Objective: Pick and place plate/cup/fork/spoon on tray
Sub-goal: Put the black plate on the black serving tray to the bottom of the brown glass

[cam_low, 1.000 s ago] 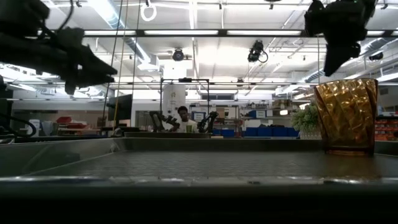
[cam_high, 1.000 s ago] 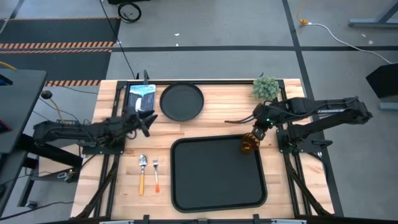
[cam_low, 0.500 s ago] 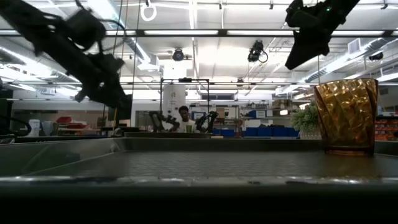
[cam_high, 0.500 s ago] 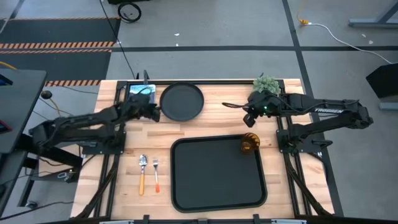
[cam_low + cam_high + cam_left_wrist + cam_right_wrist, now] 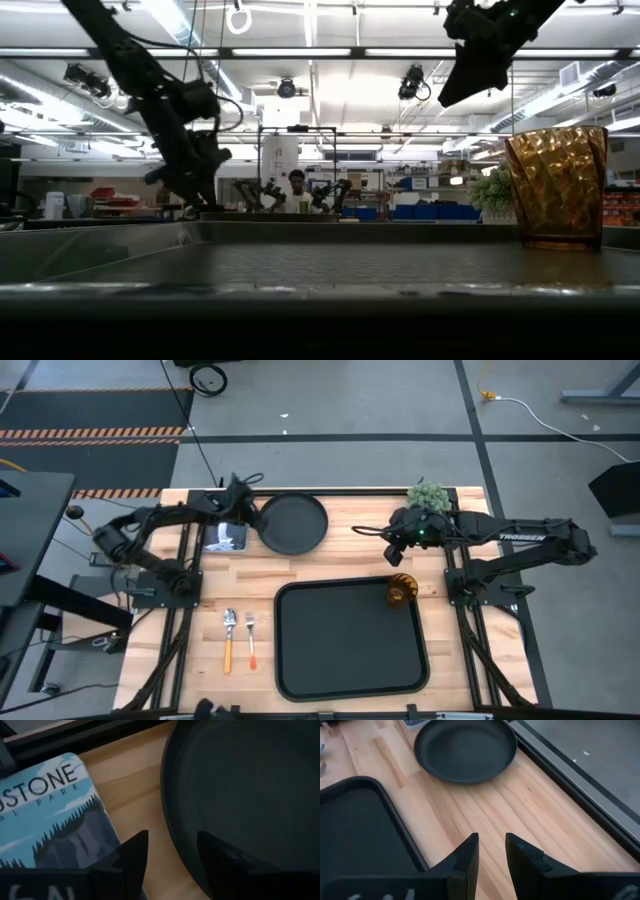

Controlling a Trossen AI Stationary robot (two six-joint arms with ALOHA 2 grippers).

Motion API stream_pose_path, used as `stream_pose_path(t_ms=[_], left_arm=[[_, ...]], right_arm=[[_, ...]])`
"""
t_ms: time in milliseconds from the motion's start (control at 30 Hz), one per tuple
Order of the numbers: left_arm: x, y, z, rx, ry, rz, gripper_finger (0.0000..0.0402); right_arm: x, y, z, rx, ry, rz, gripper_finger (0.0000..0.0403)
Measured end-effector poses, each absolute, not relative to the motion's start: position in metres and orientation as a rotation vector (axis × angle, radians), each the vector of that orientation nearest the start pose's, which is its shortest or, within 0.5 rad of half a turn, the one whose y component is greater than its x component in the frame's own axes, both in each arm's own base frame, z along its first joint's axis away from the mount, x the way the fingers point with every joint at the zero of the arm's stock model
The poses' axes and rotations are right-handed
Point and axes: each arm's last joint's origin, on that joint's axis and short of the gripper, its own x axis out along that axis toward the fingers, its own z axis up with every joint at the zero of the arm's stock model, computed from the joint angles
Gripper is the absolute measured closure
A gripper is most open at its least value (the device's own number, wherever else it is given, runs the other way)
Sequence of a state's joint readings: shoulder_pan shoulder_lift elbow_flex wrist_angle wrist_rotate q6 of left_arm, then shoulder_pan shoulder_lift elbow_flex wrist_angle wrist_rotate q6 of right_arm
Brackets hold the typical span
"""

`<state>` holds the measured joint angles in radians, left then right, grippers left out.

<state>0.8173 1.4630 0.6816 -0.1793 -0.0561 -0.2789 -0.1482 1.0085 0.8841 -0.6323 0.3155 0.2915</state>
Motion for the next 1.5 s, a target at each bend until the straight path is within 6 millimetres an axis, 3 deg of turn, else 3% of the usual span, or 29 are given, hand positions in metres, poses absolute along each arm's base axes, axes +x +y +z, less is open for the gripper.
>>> stream_pose_path(t_ms=[233,567,1000,1500], left_arm=[[0.196,0.211,0.145,-0.607,0.907,0.931,0.0211],[0.203,0.214,0.129,-0.607,0.999,0.931,0.0262],[0.207,0.214,0.131,-0.595,0.969,0.941,0.0347],[0.215,0.218,0.144,-0.621,0.916,0.922,0.0386]], right_arm=[[0.201,-0.038,0.287,0.204,0.703,-0.531,0.03],[0.202,-0.038,0.289,0.206,0.685,-0.518,0.03],[0.203,-0.038,0.29,0.196,0.667,-0.511,0.03],[0.203,-0.037,0.29,0.206,0.671,-0.487,0.03]])
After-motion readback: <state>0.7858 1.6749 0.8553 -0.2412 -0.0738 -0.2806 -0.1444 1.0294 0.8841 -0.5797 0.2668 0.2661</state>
